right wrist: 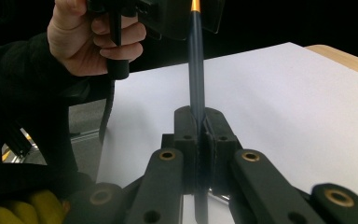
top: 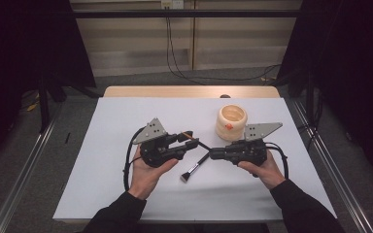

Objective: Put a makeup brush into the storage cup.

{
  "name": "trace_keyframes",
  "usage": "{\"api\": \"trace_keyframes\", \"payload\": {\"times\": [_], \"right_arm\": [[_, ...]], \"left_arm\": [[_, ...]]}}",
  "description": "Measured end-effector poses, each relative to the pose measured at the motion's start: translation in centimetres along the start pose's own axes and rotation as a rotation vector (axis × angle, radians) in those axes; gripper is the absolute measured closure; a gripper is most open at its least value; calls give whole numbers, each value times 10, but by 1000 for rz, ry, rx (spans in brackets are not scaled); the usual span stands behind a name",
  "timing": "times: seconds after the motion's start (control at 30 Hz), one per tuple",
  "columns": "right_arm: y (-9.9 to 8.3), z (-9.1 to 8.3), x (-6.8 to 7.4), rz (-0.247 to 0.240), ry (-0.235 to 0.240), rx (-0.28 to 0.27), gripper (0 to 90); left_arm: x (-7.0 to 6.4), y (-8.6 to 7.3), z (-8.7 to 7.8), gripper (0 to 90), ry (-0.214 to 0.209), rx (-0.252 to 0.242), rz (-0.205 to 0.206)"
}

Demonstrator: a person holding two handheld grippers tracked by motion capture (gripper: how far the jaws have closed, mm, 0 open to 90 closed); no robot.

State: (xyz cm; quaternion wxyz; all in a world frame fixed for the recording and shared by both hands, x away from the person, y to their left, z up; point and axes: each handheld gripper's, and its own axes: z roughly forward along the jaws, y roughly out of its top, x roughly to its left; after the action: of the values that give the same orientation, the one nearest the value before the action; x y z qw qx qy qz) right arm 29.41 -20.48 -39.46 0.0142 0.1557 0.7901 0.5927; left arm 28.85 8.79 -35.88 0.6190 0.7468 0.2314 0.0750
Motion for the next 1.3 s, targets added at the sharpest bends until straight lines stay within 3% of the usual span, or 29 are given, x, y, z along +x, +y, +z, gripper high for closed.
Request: {"api": "trace_keyframes", "payload": {"times": [0.07, 0.33, 0.43, 0.53, 0.6, 0.8, 1.1, 1.3], "right_arm": [[0, 0, 0, 0, -1, 4, 853], [-1, 2, 1, -3, 3, -5, 852], [0, 4, 1, -3, 13, -10, 853], [0, 6, 2, -7, 20, -8, 853], [-1, 6, 1, -8, 19, -4, 853], [-1, 9, 3, -20, 28, 11, 853], [-2, 14, 5, -31, 37, 30, 844], [-2, 15, 5, -33, 48, 22, 832]], "left_arm": [[-1, 1, 0, 651, 10, 8, 13], [0, 3, -4, 816, -67, -15, 14], [0, 4, -4, 809, -78, -28, 2], [0, 5, -4, 743, -90, -28, 6], [0, 4, -4, 704, -99, -41, -19], [2, 5, -7, 755, -105, -59, -26], [0, 7, -6, 830, -163, -63, -52], [-4, 10, -7, 844, -173, -57, -38]]}}
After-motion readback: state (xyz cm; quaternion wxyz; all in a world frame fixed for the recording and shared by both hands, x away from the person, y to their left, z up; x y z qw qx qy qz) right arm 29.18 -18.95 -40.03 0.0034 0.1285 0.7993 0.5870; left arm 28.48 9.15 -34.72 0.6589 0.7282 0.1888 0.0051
